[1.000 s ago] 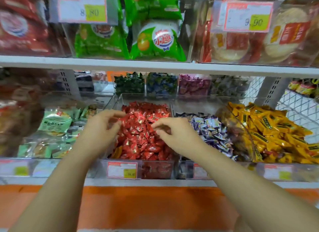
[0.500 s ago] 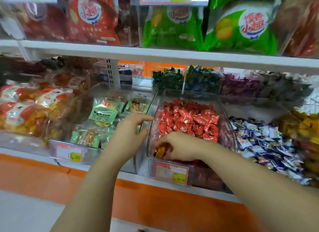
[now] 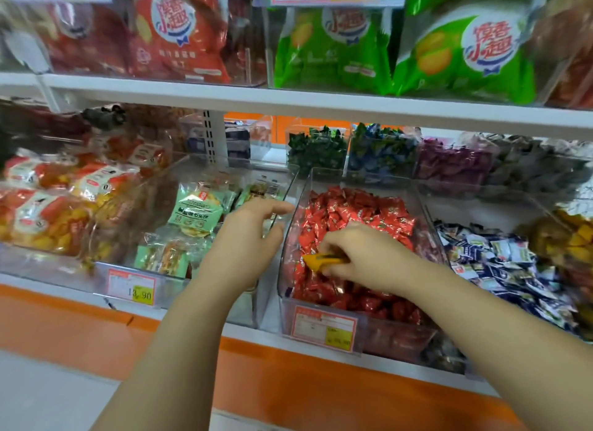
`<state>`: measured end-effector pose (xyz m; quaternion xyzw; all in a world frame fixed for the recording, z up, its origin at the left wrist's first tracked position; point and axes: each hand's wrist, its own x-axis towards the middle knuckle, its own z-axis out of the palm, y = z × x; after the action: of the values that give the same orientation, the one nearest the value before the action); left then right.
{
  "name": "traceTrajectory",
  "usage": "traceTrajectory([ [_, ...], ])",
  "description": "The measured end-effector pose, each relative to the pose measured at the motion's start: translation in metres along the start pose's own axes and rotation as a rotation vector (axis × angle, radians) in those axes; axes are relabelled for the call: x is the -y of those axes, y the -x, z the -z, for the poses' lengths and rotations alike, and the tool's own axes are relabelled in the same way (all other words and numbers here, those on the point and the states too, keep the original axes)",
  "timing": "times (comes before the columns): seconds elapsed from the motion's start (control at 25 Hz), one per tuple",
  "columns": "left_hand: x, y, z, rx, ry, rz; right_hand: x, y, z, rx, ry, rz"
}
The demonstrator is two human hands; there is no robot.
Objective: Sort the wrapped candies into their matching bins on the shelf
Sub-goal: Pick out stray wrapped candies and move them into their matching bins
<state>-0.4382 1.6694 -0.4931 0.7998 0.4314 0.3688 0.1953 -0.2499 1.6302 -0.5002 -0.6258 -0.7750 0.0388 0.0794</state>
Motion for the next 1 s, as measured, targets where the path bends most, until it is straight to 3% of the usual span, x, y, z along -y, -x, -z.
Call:
traceTrajectory([
  [0.16, -0.036, 0.001, -0.012, 0.020, 0.012, -0.068, -0.017, 0.038, 0.025, -0.240, -0.080, -0.035],
  [0.4, -0.100, -0.005, -0.061, 0.123, 0.036, -0.185, -0.061, 0.116, 0.045, -0.583, -0.224, -0.232],
  [0.64, -0.139, -0.011, -0.105, 0.173, 0.063, -0.242, -0.143, 0.197, 0.057, -0.824, 0.005, -0.593],
  [0.8, -0.147, -0.011, -0.122, 0.208, 0.041, -0.247, -0.195, 0.233, 0.057, -0.829, 0.113, -0.785],
  [1.0, -0.146, -0.012, -0.130, 0.238, 0.017, -0.242, -0.223, 0.234, 0.052, -0.775, 0.115, -0.835],
])
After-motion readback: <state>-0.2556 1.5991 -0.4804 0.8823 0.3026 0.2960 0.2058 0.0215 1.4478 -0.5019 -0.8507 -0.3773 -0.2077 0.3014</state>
